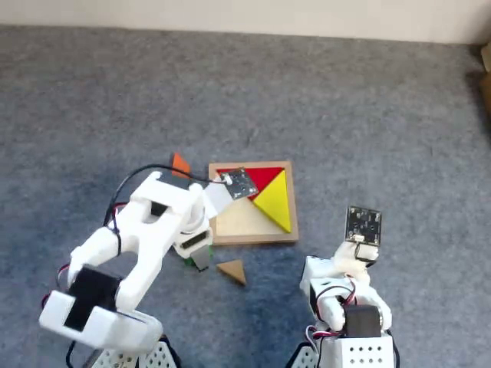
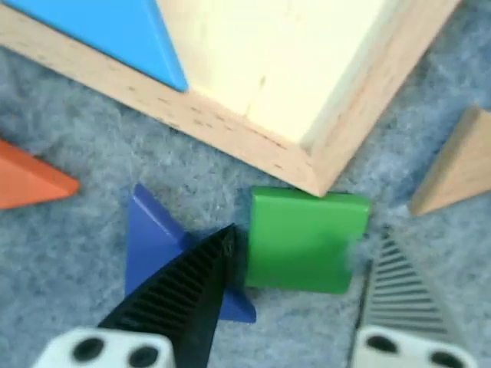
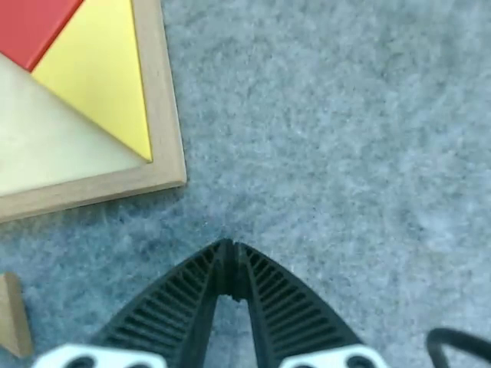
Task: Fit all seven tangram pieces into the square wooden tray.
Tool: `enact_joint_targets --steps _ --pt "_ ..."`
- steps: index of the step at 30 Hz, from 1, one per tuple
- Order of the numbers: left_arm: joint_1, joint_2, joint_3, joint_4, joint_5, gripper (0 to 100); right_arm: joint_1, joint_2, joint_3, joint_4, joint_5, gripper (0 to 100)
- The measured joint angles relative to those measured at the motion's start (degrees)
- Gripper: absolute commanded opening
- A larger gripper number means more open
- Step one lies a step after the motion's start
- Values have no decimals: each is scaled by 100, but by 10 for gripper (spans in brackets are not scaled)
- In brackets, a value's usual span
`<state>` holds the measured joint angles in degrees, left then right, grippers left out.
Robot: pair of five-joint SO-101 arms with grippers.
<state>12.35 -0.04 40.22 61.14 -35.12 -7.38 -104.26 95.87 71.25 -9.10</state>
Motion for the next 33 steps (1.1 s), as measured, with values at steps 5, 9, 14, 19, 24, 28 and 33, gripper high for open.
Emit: enact_joint_targets --steps 5,9,14,19,24,28,33 --pt "44 237 -255 246 0 152 105 0 0 26 0 15" --pt "44 237 -290 264 149 132 114 0 0 26 0 15" --pt "18 53 -527 642 378 130 114 0 0 26 0 15" --pt "105 -659 -914 1319 554 130 149 0 0 26 0 15" --pt "334 -1108 -1178 1503 1204 130 132 0 0 26 0 15" --pt "695 -1046 -1371 1512 1776 130 132 0 0 26 0 15" --pt "1143 -431 -1811 1160 2382 130 132 0 0 26 0 15"
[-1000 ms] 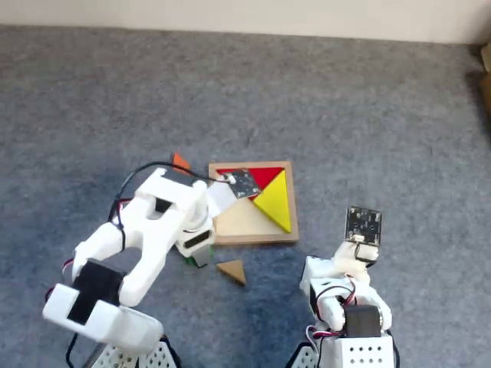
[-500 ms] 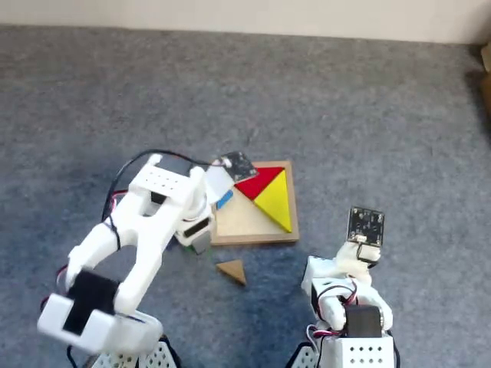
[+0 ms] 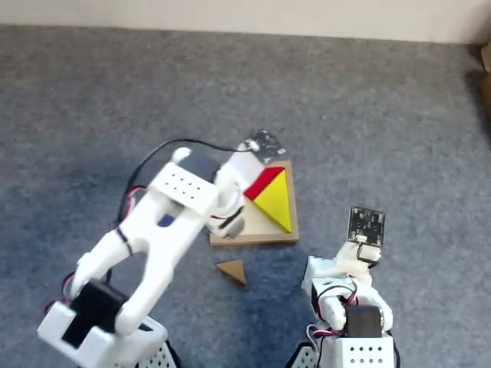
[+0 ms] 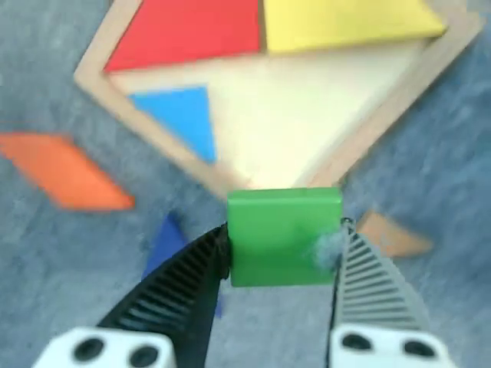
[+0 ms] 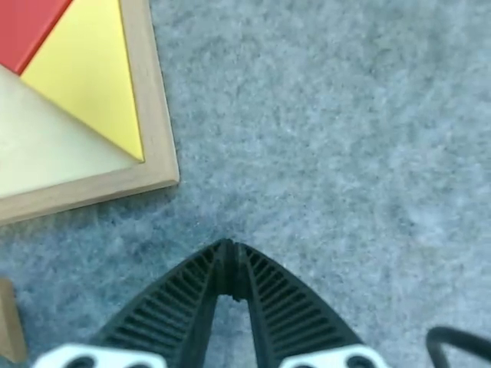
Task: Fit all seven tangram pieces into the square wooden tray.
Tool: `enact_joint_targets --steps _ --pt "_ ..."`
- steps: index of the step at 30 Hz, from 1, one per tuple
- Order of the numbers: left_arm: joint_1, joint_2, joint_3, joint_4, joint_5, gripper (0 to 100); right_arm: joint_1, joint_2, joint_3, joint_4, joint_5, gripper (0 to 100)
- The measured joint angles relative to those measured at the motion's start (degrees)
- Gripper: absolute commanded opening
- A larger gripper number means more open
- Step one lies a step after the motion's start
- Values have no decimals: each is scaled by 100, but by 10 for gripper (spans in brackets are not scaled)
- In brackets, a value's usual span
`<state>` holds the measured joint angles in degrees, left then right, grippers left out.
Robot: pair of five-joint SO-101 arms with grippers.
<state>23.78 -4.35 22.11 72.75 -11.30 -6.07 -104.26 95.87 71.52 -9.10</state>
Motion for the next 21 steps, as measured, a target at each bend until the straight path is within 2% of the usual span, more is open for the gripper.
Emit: enact_joint_targets --steps 6,10,14,21 --pt "0 1134 -738 -220 281 145 0 0 0 0 0 15" --pt "9 1662 -1169 -229 545 229 0 0 0 0 0 15" --pt "0 1890 -1275 -229 598 284 0 0 0 0 0 15" --pt "-97 1899 -1292 -229 589 291 132 0 0 0 0 15"
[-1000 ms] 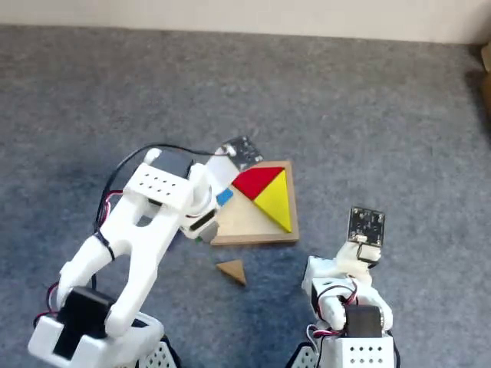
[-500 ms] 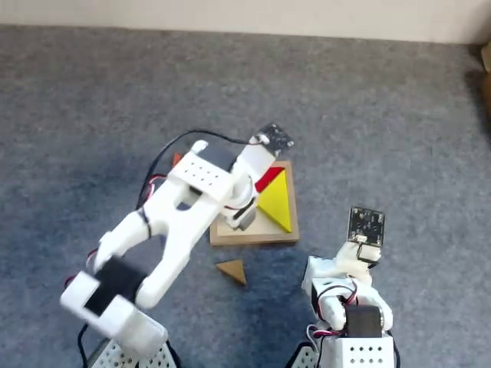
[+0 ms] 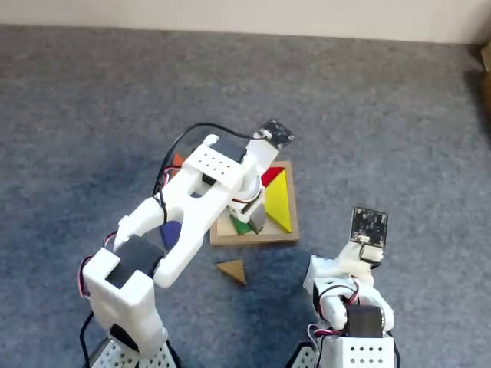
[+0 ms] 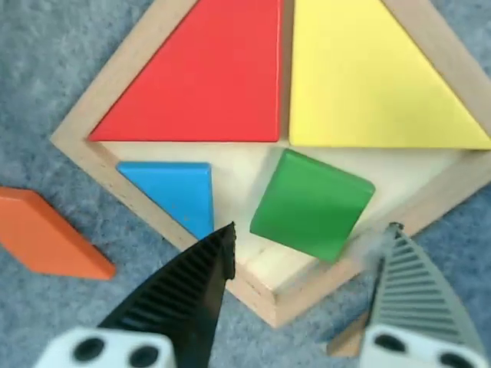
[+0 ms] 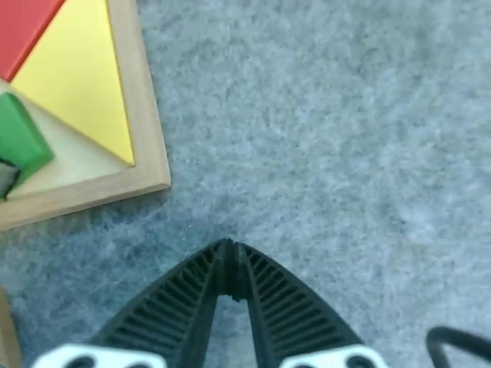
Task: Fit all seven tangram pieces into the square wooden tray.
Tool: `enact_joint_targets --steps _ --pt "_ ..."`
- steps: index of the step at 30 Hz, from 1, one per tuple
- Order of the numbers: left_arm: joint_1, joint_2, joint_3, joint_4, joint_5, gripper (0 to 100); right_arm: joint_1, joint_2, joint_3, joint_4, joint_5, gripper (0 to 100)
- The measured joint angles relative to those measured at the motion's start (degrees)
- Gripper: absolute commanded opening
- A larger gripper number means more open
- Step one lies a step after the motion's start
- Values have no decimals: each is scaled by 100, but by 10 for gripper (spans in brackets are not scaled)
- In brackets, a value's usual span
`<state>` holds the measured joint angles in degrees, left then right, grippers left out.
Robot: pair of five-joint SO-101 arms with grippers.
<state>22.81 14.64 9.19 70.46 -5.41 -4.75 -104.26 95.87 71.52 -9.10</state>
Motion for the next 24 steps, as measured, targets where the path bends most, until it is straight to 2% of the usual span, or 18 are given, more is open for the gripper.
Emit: enact_joint_targets --steps 7,15,24 --pt "-369 53 0 0 0 291 9 0 0 0 0 15" --pt "-352 53 0 -229 0 290 9 0 0 0 0 15" --pt "-501 659 -229 -448 18 288 9 -9 0 0 0 15"
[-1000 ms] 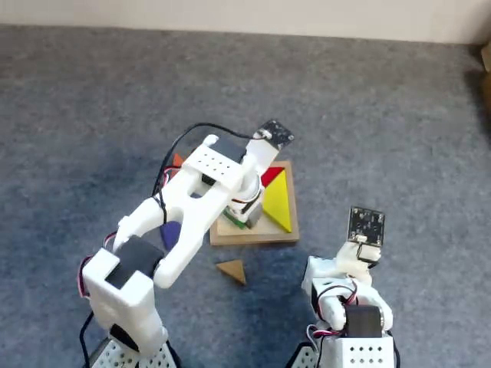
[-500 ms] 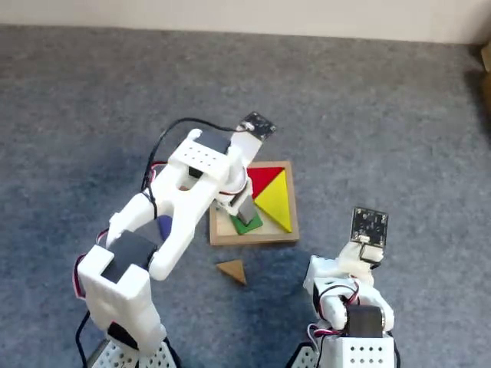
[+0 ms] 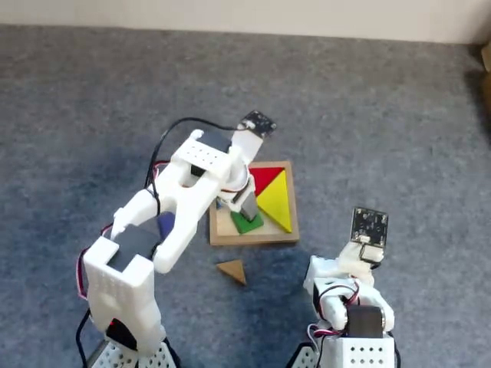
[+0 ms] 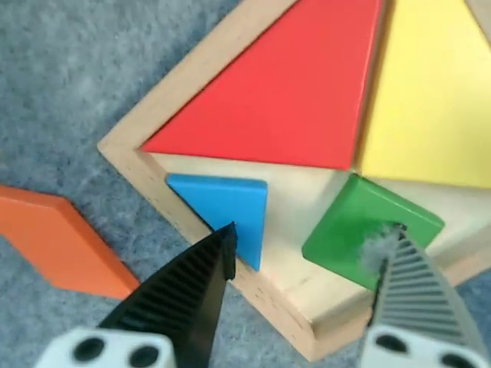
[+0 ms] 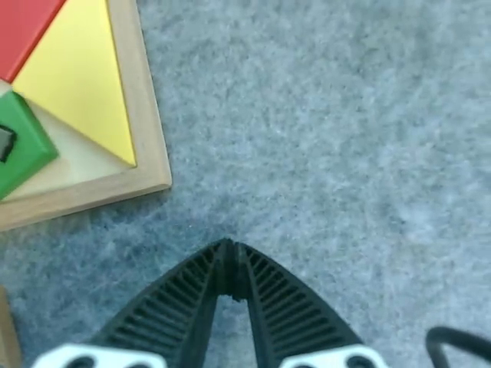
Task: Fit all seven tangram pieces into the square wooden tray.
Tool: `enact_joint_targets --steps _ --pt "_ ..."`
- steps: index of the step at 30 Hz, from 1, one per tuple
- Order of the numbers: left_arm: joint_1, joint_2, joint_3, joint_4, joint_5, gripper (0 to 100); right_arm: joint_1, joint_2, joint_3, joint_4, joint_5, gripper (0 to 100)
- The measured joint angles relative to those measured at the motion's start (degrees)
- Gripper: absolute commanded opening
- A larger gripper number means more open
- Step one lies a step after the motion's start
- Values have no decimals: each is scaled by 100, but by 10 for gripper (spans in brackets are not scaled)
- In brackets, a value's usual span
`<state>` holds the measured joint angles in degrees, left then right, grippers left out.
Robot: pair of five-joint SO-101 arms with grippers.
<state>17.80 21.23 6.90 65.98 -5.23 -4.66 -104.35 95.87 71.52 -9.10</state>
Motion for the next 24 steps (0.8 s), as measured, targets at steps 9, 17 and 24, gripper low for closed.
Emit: enact_joint_targets --steps 9,17,24 --pt "-563 141 -229 167 18 288 0 -26 0 0 0 15" --pt "-642 176 -316 176 9 287 0 -26 0 0 0 15" --pt "-976 220 -431 62 176 287 0 -26 0 0 0 15"
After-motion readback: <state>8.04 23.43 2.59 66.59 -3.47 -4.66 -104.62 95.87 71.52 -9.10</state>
